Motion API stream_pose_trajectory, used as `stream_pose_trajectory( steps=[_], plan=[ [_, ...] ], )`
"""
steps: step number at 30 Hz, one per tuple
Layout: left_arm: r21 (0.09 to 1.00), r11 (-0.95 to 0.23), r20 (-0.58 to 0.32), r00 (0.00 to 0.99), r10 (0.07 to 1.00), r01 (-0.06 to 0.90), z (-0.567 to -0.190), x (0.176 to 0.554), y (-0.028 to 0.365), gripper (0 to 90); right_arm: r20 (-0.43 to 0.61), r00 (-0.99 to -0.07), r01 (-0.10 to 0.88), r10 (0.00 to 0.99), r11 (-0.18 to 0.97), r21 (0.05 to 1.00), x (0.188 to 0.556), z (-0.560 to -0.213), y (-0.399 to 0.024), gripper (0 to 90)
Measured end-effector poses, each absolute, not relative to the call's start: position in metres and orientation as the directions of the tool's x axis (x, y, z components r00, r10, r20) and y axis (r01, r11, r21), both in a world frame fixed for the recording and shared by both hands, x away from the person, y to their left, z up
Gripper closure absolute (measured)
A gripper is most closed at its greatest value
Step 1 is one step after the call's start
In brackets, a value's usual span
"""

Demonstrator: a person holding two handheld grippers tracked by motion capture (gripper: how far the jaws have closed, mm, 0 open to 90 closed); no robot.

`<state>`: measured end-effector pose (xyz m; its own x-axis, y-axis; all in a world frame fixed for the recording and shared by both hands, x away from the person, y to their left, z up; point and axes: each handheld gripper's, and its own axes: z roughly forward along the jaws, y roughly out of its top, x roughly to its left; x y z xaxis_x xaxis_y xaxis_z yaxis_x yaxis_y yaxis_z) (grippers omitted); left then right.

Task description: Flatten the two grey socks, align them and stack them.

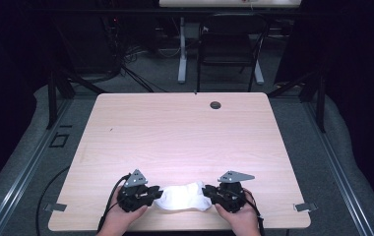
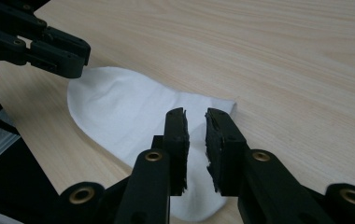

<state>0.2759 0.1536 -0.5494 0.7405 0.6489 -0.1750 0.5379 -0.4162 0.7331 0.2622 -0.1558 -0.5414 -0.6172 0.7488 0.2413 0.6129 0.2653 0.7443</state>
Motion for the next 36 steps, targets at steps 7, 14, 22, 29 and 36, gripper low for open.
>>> stream_pose_trajectory(
  steps=[7,14,22,29,36],
  plan=[
    [0.704,-0.457,-0.165,0.751,0.639,0.544,-0.560,0.277,0.149,71.0,0.213,-0.634,0.621,0.744,0.324,0.714,0.266,-0.551,-0.144,78.9],
    [0.681,-0.474,-0.167,0.748,0.643,0.559,-0.567,0.279,0.149,68.9,0.215,-0.623,0.636,0.752,0.327,0.698,0.271,-0.559,-0.143,78.0],
    [0.672,-0.485,-0.163,0.751,0.640,0.559,-0.570,0.279,0.150,67.4,0.219,-0.617,0.652,0.756,0.334,0.681,0.275,-0.567,-0.143,75.3],
    [0.672,-0.492,-0.157,0.755,0.637,0.554,-0.572,0.280,0.152,66.2,0.219,-0.610,0.658,0.761,0.333,0.676,0.278,-0.571,-0.143,74.9],
    [0.676,-0.485,-0.160,0.752,0.639,0.555,-0.574,0.279,0.152,65.6,0.207,-0.615,0.649,0.761,0.340,0.681,0.275,-0.573,-0.142,74.7]
  ],
)
